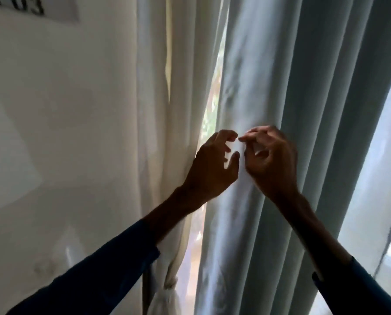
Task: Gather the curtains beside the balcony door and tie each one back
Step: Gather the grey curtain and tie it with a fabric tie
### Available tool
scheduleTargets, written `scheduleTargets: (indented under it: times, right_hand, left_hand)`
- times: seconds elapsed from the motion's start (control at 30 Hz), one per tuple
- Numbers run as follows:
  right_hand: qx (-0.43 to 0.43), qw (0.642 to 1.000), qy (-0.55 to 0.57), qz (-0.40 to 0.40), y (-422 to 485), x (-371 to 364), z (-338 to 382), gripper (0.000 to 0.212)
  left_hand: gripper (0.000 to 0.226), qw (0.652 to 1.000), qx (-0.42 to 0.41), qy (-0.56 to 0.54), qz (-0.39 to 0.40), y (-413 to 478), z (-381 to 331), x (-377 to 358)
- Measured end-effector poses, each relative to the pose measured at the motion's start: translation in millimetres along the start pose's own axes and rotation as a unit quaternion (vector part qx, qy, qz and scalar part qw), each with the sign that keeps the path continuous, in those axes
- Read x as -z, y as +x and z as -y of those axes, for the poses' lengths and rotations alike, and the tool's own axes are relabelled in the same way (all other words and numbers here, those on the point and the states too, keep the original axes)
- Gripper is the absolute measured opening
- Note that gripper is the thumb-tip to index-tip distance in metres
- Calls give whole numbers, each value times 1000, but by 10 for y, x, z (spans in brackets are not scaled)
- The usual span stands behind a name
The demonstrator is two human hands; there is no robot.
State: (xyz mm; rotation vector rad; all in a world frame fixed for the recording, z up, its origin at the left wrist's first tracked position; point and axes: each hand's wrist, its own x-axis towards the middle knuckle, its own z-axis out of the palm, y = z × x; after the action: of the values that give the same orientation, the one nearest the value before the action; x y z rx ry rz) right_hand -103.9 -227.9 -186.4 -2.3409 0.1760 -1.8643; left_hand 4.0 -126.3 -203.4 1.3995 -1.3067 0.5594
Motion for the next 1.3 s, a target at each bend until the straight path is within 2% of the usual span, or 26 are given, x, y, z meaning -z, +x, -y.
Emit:
scheduleTargets:
  times: [0.1, 0.17, 0.33, 0.53, 0.63, 0.73, 1.0, 1.13, 1.23, 1.3]
  right_hand:
    - [59, 994, -11, -89, 624, 247, -142, 15]
    - [97, 988, -17, -121, 1015, 407, -269, 11]
    - [129, 984, -22, -123, 1781, 589, -550, 11]
    - [133, 980, -17, -147, 2484, 750, -762, 27]
    - [116, 985, -15, -127, 2771, 775, -853, 30]
    - [104, 987, -20, -121, 3027, 749, -935, 33]
    - [31, 989, -34, -143, 3542, 771, -1143, 60]
    - [27, 991, 46, -124, 3648, 764, -1151, 67]
    - [45, 989, 60, -127, 3691, 761, -1078, 70]
    - [56, 986, 78, -140, 3718, 756, -1019, 71]
  left_hand:
    - [33, 998, -48, 9, -47, 578, -252, -104]
    - [35, 993, -76, 35, -77, 975, -411, -176]
    - [47, 983, -87, 81, -137, 1886, -712, -265]
    - [57, 965, -77, 163, -193, 2676, -1036, -71]
    - [59, 965, -78, 132, -212, 2958, -1137, 44]
    - [58, 966, -87, 104, -220, 3174, -1210, 124]
    - [52, 959, -48, 161, -229, 3729, -1311, 304]
    - [76, 963, 8, 174, -205, 3939, -1333, 294]
    - [97, 975, 50, 140, -167, 4045, -1317, 257]
    - [102, 978, 57, 119, -161, 4071, -1327, 235]
